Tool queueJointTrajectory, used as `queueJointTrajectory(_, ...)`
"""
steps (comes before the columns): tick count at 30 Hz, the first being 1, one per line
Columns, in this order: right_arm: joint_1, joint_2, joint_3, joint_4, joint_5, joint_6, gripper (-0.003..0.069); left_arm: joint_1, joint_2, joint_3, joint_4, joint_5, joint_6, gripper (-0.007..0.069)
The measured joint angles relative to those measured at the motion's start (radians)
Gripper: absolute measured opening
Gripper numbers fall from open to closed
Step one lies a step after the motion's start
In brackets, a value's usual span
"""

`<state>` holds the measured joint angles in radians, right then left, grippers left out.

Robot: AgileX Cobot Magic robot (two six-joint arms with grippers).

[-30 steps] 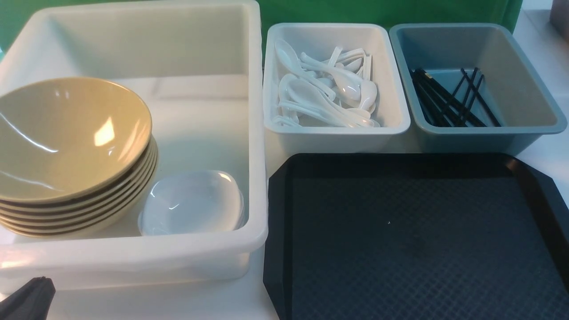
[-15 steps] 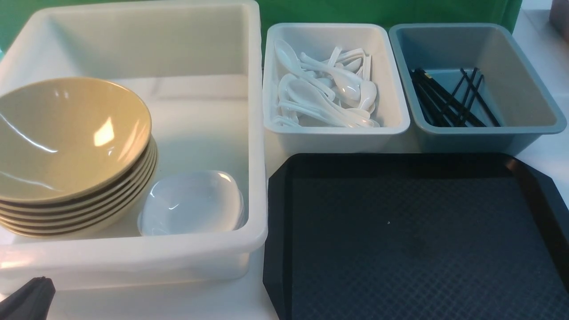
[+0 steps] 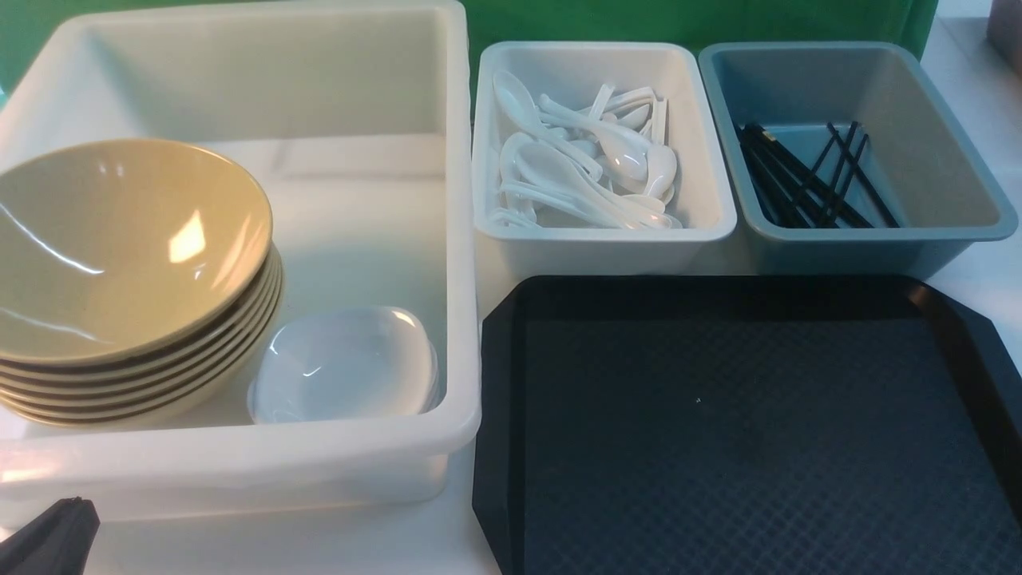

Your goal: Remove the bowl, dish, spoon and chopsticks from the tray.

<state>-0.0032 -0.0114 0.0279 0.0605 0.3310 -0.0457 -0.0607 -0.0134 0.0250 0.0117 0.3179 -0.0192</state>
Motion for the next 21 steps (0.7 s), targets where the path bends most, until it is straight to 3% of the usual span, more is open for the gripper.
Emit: queueJointTrajectory(21,0.0,0.0,-0.001,0.0,0.001,0.0,0.0121,0.0,0.0,0.0,0.0,0.0,0.0,-0.0008)
